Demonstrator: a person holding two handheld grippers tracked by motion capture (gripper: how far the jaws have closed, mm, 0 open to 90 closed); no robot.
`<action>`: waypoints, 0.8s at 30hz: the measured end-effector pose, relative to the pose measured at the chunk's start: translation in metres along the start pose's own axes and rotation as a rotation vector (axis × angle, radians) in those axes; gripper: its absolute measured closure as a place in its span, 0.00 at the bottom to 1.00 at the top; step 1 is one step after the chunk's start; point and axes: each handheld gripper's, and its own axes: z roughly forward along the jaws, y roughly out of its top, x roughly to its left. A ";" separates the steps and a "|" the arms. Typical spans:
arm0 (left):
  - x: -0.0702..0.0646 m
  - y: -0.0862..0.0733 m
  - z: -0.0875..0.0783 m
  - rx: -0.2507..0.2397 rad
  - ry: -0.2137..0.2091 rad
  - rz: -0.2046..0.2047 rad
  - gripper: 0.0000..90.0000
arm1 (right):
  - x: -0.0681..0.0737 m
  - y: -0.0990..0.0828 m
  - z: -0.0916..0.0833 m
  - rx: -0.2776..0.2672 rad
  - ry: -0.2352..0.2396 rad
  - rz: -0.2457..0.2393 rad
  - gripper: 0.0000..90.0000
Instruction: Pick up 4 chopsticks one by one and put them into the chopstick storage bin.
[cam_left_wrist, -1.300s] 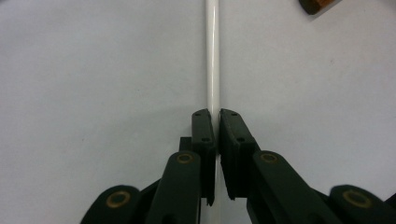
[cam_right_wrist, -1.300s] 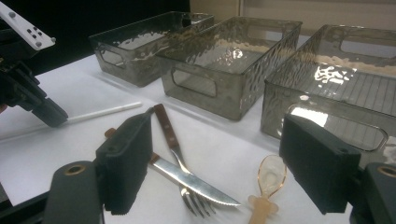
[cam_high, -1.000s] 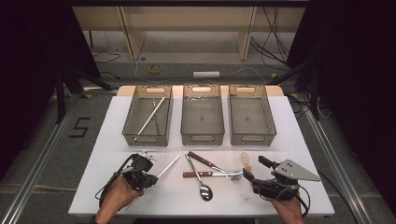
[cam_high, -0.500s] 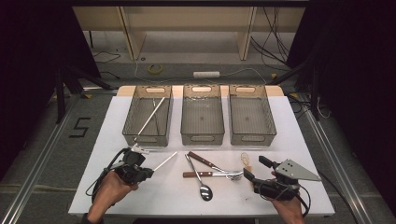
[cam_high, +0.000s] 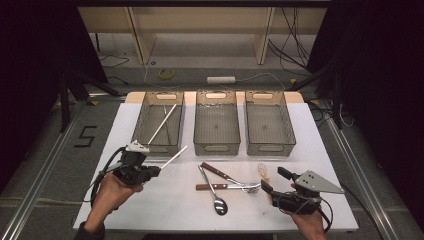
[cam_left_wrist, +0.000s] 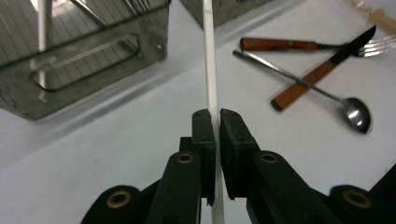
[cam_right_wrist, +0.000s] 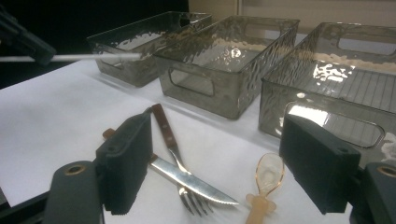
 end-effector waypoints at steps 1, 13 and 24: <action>0.002 0.003 0.000 -0.010 0.006 0.003 0.94 | 0.000 0.000 0.000 0.000 0.000 0.000 0.30; 0.044 0.045 0.008 -0.121 0.046 -0.052 0.94 | -0.001 -0.001 0.000 -0.002 -0.001 0.003 0.30; 0.081 0.083 0.041 -0.165 0.077 -0.093 0.94 | -0.002 -0.001 0.000 -0.003 0.004 0.005 0.30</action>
